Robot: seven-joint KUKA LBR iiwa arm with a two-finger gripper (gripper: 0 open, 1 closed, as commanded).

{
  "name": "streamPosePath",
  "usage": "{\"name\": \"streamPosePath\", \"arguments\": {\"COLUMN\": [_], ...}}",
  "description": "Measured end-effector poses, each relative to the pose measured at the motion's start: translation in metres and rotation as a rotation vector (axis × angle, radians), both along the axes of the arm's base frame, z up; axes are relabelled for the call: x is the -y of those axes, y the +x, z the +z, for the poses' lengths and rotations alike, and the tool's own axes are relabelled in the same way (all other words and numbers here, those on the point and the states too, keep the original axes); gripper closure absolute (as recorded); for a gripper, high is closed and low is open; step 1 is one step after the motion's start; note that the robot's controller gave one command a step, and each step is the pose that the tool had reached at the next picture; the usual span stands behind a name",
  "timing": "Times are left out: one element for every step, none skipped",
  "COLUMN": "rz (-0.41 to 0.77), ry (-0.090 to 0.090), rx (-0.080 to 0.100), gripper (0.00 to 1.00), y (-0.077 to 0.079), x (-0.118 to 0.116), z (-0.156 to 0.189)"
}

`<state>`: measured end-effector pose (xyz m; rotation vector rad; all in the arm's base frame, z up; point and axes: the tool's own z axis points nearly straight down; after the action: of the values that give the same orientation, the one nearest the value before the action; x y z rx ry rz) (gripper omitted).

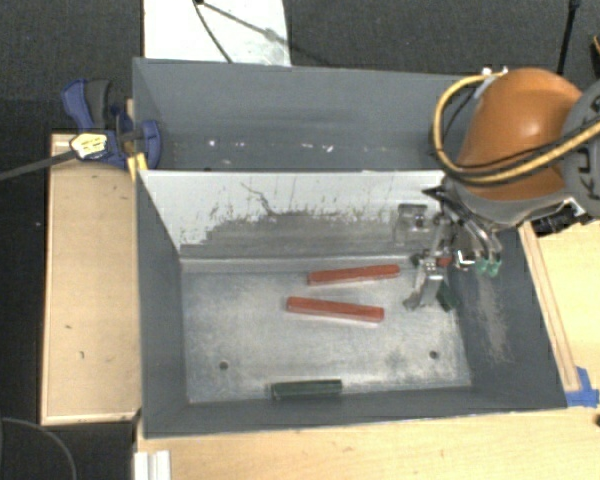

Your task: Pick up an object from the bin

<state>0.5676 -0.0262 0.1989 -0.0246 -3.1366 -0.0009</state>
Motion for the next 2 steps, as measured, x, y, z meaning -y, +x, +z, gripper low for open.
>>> {"name": "streamPosePath", "arguments": {"rz": [0.175,0.099], "ry": [0.003,0.000], "rx": [0.002,0.008], "gripper": [0.00,0.00], "y": [0.006,-0.003], "x": [-0.085,-0.056], "z": [-0.132,-0.097]}}
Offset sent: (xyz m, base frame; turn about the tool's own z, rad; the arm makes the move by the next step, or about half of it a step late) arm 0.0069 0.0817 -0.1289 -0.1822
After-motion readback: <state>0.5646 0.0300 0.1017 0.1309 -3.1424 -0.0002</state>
